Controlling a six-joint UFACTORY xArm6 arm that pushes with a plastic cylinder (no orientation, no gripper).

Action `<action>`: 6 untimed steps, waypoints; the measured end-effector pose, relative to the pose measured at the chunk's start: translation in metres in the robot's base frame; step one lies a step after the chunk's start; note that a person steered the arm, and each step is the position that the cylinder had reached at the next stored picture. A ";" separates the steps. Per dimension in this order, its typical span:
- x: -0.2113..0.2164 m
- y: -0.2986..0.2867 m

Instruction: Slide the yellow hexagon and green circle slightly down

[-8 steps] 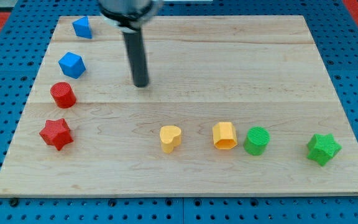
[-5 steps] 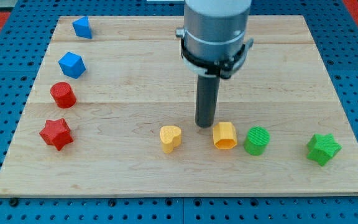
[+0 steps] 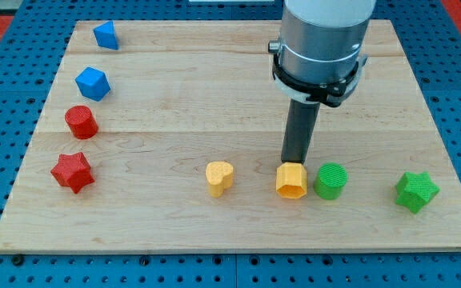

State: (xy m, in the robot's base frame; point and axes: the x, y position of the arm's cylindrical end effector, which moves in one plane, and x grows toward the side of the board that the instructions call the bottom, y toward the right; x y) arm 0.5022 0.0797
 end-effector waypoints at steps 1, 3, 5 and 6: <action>0.007 0.000; -0.031 0.037; 0.021 0.069; 0.001 0.069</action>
State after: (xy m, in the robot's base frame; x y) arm 0.5036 0.1483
